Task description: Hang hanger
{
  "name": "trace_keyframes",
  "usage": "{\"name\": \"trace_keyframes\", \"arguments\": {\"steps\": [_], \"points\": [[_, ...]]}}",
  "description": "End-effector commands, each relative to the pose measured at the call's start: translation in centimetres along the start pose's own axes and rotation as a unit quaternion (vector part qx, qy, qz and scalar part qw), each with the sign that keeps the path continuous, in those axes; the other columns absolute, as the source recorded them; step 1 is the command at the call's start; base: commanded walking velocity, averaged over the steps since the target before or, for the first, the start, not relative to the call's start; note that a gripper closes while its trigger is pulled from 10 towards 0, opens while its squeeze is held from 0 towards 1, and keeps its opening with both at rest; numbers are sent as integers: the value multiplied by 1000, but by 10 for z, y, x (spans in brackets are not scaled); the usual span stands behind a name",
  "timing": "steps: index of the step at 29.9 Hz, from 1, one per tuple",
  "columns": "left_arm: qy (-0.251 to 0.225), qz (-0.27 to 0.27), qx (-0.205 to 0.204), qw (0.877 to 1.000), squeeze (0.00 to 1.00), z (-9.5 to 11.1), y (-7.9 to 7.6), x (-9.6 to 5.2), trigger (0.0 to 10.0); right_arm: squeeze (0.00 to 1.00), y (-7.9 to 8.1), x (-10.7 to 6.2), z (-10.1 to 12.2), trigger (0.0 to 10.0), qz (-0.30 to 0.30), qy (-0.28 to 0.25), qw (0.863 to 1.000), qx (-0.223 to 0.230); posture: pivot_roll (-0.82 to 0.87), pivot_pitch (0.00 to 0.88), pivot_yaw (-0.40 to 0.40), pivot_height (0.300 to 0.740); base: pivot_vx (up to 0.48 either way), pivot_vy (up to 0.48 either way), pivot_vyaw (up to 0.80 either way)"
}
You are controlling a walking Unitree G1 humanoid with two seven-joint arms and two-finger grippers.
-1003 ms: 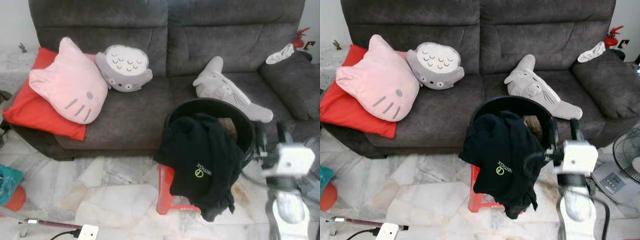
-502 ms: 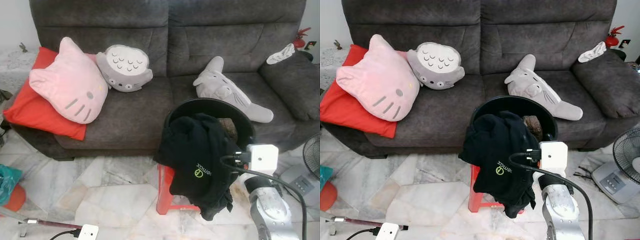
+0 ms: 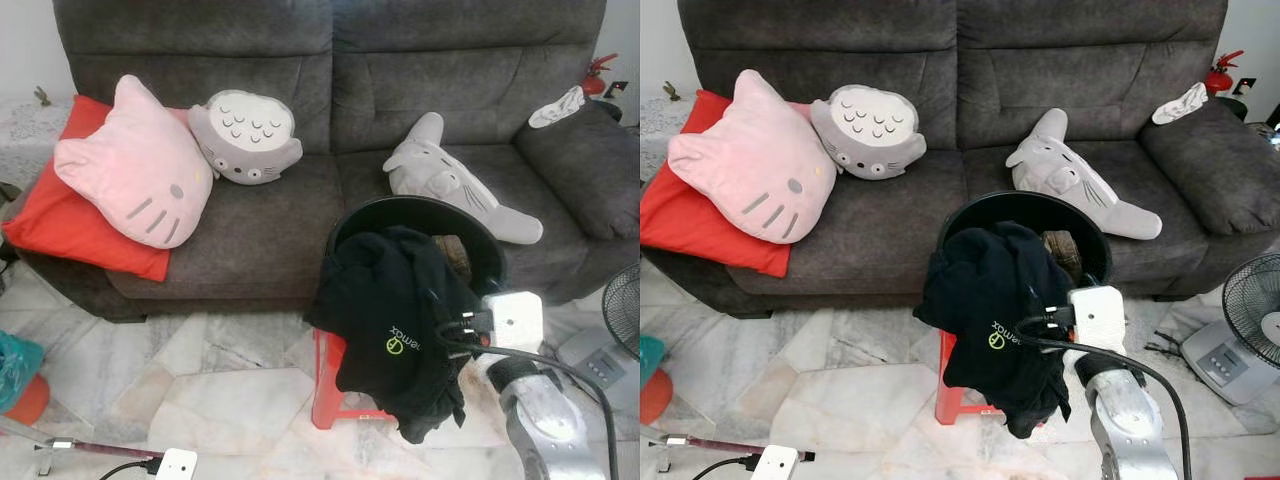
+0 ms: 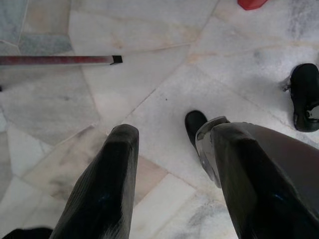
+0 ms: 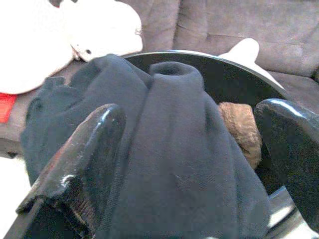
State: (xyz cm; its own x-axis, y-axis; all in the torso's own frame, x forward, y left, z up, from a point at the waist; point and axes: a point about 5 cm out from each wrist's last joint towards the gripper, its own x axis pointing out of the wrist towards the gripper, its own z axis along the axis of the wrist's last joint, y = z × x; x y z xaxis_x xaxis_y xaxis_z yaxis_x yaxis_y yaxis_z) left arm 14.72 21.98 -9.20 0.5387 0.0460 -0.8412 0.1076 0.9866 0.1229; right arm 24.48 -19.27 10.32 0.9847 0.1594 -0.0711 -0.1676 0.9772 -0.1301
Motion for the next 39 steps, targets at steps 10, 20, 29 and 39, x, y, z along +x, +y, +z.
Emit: {"name": "trace_keyframes", "arguments": {"steps": [10,20,29,39], "points": [[21,-2,8,1000,0,-13,-1,-3,10000,1000,1,1,-10,10000,55,2,998,-9,-125,0,28,740,0,0,0],[17,1,6,1000,0,-11,1,-3,10000,0,4,1,-30,10000,37,42,998,27,-123,7,32,740,0,0,0],[16,4,6,1000,0,-10,2,-3,10000,0,-1,9,-38,10000,15,60,997,39,-113,16,34,740,0,0,0],[16,3,7,1000,0,-11,3,-3,10000,0,3,14,-43,10000,25,72,996,44,-109,23,36,740,0,0,0]]}}
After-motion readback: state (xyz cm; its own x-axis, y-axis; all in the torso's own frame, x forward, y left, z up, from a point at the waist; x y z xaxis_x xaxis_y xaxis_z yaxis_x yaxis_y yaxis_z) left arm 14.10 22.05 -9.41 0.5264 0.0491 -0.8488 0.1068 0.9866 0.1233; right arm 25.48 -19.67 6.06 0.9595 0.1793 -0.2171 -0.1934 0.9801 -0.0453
